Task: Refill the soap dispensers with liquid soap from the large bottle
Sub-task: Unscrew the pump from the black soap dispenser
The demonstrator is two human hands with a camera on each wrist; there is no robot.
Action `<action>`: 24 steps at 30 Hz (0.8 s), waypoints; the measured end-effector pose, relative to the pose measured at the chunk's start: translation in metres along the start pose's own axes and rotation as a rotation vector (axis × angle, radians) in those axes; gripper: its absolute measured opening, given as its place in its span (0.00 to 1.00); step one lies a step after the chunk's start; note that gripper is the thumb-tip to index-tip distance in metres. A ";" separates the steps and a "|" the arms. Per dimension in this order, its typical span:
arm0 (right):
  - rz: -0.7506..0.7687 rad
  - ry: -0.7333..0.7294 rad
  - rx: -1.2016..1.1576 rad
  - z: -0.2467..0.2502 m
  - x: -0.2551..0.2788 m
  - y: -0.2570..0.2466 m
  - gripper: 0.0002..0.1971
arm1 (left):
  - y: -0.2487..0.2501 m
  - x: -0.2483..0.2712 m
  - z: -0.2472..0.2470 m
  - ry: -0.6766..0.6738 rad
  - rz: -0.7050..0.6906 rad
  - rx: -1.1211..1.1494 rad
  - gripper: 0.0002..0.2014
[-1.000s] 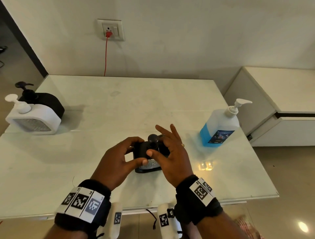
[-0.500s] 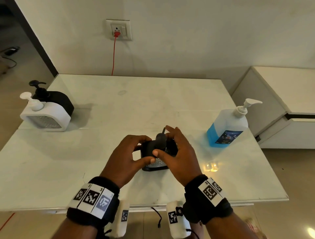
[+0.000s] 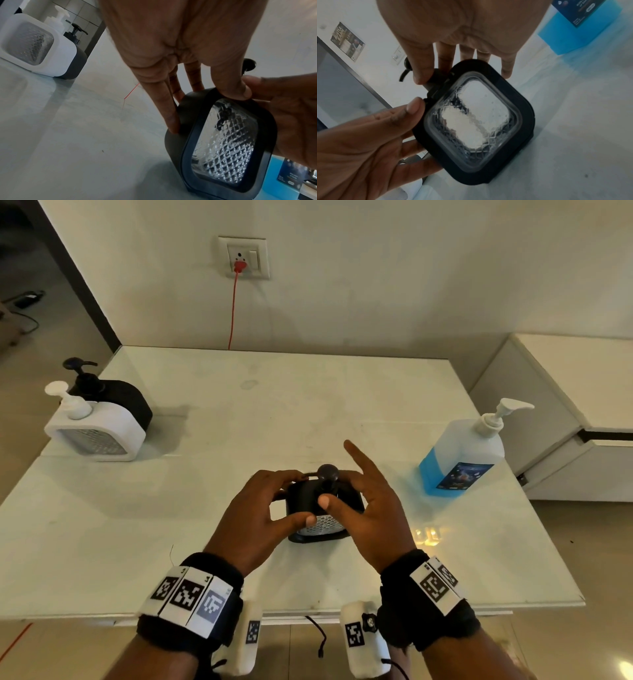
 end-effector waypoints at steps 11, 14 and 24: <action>-0.030 0.037 0.101 0.006 0.000 -0.003 0.16 | -0.004 -0.001 -0.002 -0.004 0.025 0.002 0.26; -0.012 -0.018 0.024 0.008 0.000 -0.003 0.15 | -0.001 -0.002 -0.001 -0.002 0.030 0.022 0.25; 0.010 0.047 0.094 0.004 0.001 -0.005 0.20 | 0.000 0.000 -0.002 0.014 0.012 0.013 0.27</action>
Point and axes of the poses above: each hand's wrist, its own x-axis away from the middle knuckle, its own z-axis out of the back of the hand, y = z × x, the point moved 4 cm from there along -x, towards the middle knuckle, and after that the axes turned 8 degrees about x, right-handed, at the moved point
